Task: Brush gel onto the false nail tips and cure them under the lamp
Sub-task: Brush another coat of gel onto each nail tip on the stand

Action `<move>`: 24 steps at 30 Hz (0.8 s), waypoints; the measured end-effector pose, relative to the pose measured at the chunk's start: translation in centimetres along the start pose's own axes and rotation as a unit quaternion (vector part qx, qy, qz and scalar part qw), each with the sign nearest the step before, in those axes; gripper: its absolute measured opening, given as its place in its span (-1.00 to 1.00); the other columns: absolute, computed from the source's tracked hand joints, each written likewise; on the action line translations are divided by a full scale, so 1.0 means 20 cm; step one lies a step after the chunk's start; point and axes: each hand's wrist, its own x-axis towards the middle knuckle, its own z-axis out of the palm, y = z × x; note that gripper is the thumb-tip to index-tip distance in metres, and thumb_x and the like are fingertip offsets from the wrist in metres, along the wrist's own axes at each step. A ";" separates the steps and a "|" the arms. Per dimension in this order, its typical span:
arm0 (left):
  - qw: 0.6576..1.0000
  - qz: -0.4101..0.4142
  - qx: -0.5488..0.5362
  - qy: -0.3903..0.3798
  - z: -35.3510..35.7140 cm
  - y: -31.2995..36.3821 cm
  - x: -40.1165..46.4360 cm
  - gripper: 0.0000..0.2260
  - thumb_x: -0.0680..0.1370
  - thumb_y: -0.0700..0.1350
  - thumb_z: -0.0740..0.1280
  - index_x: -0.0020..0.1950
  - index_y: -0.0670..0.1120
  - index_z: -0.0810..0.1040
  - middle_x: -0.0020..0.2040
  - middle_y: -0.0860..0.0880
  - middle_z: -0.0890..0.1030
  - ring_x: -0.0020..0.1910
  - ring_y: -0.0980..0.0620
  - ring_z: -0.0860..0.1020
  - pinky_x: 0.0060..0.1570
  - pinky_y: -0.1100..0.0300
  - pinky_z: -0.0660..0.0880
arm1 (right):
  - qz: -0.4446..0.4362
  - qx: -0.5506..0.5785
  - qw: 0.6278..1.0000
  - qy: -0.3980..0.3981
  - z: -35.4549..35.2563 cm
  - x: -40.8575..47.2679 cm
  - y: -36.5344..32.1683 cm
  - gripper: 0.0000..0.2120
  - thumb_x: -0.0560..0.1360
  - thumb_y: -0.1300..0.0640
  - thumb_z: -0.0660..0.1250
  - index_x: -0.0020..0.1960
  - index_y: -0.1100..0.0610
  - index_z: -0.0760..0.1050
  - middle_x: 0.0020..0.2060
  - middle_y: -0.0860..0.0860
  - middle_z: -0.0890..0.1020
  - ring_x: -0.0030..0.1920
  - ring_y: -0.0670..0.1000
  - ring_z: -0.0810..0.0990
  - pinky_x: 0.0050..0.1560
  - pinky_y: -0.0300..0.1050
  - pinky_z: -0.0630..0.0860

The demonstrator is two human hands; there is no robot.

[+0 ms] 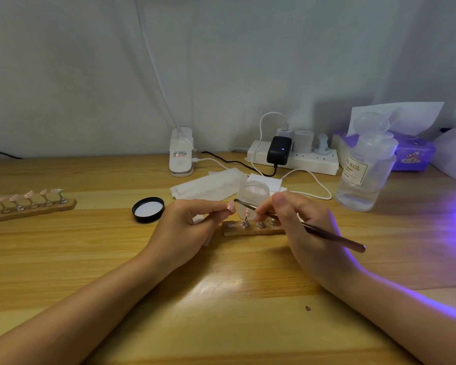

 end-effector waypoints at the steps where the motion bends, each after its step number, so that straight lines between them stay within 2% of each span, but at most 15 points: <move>1: 1.000 0.002 0.001 0.003 0.00 0.00 0.00 -0.79 0.47 -0.24 0.37 -0.06 0.08 0.62 -0.46 0.08 0.60 -0.43 0.10 0.54 -0.21 0.32 0.51 | -0.007 -0.006 1.000 -0.008 0.00 0.00 0.00 -0.64 0.50 -0.12 0.04 -0.22 -0.02 0.55 -0.30 -0.13 0.61 -0.18 -0.17 0.56 -0.12 -0.34 0.41; 3: 1.000 0.001 0.001 0.006 0.00 0.00 0.00 -0.77 0.47 -0.26 0.37 -0.06 0.09 0.62 -0.38 0.04 0.65 -0.36 0.05 0.58 -0.23 0.31 0.50 | -0.028 -0.001 0.999 -0.023 0.00 -0.01 0.00 -0.63 0.52 -0.06 0.04 -0.24 0.03 0.56 -0.31 -0.10 0.61 -0.18 -0.16 0.57 -0.10 -0.30 0.43; 5: 1.000 0.002 0.003 -0.003 0.00 0.00 -0.01 -0.81 0.48 -0.26 0.36 -0.03 0.01 0.63 -0.48 0.11 0.58 -0.48 0.10 0.50 -0.22 0.25 0.49 | -0.042 0.029 0.998 -0.029 0.00 -0.02 0.00 -0.62 0.53 -0.01 0.05 -0.26 0.07 0.56 -0.34 -0.05 0.61 -0.21 -0.16 0.58 -0.11 -0.33 0.45; 7: 1.000 0.009 0.010 -0.008 0.00 0.00 0.00 -0.83 0.49 -0.27 0.35 0.01 -0.08 0.64 -0.57 0.20 0.48 -0.53 0.23 0.41 -0.29 0.37 0.45 | -0.035 0.047 0.998 -0.015 -0.01 -0.02 0.00 -0.61 0.52 -0.02 0.05 -0.28 0.09 0.56 -0.34 0.00 0.61 -0.22 -0.12 0.59 -0.11 -0.25 0.48; 9: 1.000 0.011 0.010 -0.012 0.00 0.00 0.00 -0.83 0.50 -0.27 0.34 0.02 -0.09 0.64 -0.57 0.21 0.46 -0.55 0.24 0.38 -0.30 0.40 0.42 | -0.018 0.031 0.999 0.005 -0.01 -0.02 0.00 -0.61 0.51 -0.07 0.04 -0.25 0.07 0.56 -0.31 -0.03 0.62 -0.19 -0.07 0.59 -0.09 -0.17 0.48; 11: 1.000 0.012 0.006 -0.016 0.00 0.00 0.00 -0.83 0.50 -0.27 0.34 0.03 -0.09 0.64 -0.55 0.24 0.48 -0.56 0.23 0.37 -0.31 0.37 0.44 | -0.010 -0.003 1.000 0.010 0.00 0.00 0.00 -0.62 0.49 -0.11 0.04 -0.23 0.02 0.55 -0.32 -0.10 0.61 -0.17 -0.11 0.57 -0.09 -0.23 0.43; 13: 1.000 0.010 0.002 -0.015 0.00 0.00 0.00 -0.82 0.50 -0.27 0.33 0.01 -0.04 0.63 -0.55 0.22 0.48 -0.55 0.21 0.37 -0.37 0.41 0.38 | -0.021 -0.023 1.000 -0.003 0.00 0.00 0.00 -0.63 0.49 -0.10 0.04 -0.23 0.02 0.56 -0.33 -0.13 0.61 -0.18 -0.16 0.56 -0.10 -0.27 0.41; 17: 1.000 0.012 0.011 -0.020 0.00 -0.01 0.00 -0.79 0.50 -0.27 0.34 0.01 0.01 0.62 -0.56 0.18 0.47 -0.53 0.20 0.37 -0.35 0.36 0.39 | -0.056 0.024 0.998 -0.026 0.00 -0.02 0.00 -0.64 0.53 0.01 0.07 -0.26 0.08 0.57 -0.35 -0.08 0.59 -0.23 -0.17 0.57 -0.15 -0.34 0.44; 19: 1.000 0.014 0.010 -0.020 0.00 -0.01 0.00 -0.80 0.50 -0.26 0.34 0.01 0.01 0.62 -0.55 0.19 0.48 -0.53 0.20 0.39 -0.35 0.40 0.37 | -0.058 0.027 0.998 -0.012 0.00 -0.02 0.01 -0.64 0.52 0.01 0.07 -0.27 0.09 0.56 -0.36 -0.07 0.59 -0.23 -0.16 0.57 -0.14 -0.30 0.45; 21: 1.000 0.016 0.008 -0.021 0.00 -0.01 0.00 -0.81 0.49 -0.24 0.34 0.01 0.01 0.62 -0.52 0.21 0.50 -0.52 0.21 0.40 -0.37 0.43 0.35 | -0.045 0.000 0.999 0.008 0.00 -0.01 0.01 -0.67 0.51 -0.05 0.07 -0.25 0.01 0.54 -0.33 -0.10 0.60 -0.19 -0.11 0.56 -0.07 -0.20 0.45; 24: 1.000 0.008 -0.007 -0.024 0.00 0.00 0.00 -0.82 0.47 -0.22 0.34 -0.02 0.03 0.62 -0.46 0.22 0.55 -0.49 0.20 0.44 -0.40 0.45 0.34 | -0.036 -0.037 0.999 0.004 0.01 0.01 0.01 -0.66 0.49 -0.09 0.06 -0.22 -0.01 0.55 -0.32 -0.13 0.60 -0.17 -0.13 0.55 -0.06 -0.21 0.42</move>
